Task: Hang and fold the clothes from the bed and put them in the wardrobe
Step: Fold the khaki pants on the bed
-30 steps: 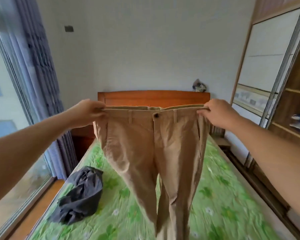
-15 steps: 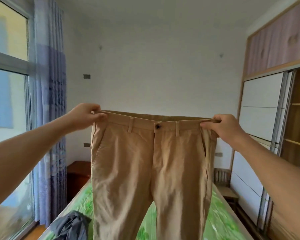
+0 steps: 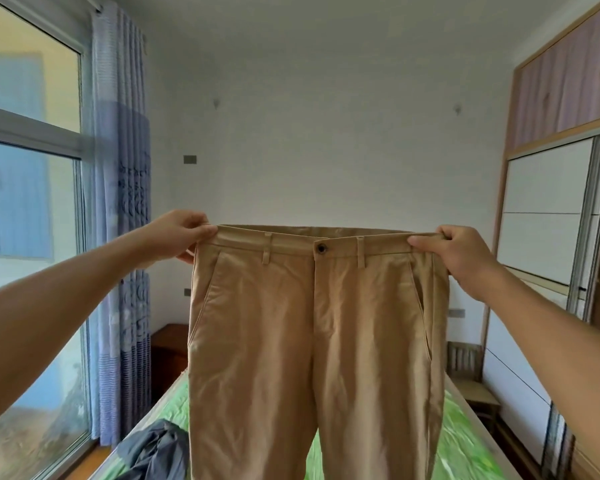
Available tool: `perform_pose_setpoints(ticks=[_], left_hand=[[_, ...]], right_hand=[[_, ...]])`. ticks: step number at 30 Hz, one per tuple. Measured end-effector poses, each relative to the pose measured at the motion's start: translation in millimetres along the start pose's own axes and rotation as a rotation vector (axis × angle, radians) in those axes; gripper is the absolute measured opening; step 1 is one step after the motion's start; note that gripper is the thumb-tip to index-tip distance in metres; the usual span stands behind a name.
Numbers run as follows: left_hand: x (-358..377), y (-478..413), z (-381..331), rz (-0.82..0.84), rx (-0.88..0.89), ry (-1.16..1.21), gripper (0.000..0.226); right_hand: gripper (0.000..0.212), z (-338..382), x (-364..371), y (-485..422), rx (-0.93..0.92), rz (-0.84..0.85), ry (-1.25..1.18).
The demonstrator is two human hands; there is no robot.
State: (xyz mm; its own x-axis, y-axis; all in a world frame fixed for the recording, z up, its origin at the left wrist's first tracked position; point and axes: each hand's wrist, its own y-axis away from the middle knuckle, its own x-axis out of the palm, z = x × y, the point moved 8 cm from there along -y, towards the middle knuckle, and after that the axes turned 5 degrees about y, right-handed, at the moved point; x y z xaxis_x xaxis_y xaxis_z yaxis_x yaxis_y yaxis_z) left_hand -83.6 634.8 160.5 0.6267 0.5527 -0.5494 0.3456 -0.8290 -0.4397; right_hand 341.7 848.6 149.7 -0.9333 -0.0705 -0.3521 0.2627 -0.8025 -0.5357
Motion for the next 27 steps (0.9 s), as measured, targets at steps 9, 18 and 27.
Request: perform_pose_setpoints(ticks=[9, 18, 27], left_hand=[[51.6, 5.3, 9.5, -0.054, -0.147, 0.182, 0.021], [176.9, 24.9, -72.9, 0.235, -0.152, 0.563, 0.013], [191.5, 20.6, -61.3, 0.166, 0.062, 0.174, 0.036]], right_hand=[[0.029, -14.8, 30.2, 11.5, 0.225, -0.145, -0.249], [0.018, 43.4, 140.9, 55.6, 0.187, 0.335, -0.232], [0.027, 39.2, 134.1, 58.5, 0.105, 0.465, -0.122]])
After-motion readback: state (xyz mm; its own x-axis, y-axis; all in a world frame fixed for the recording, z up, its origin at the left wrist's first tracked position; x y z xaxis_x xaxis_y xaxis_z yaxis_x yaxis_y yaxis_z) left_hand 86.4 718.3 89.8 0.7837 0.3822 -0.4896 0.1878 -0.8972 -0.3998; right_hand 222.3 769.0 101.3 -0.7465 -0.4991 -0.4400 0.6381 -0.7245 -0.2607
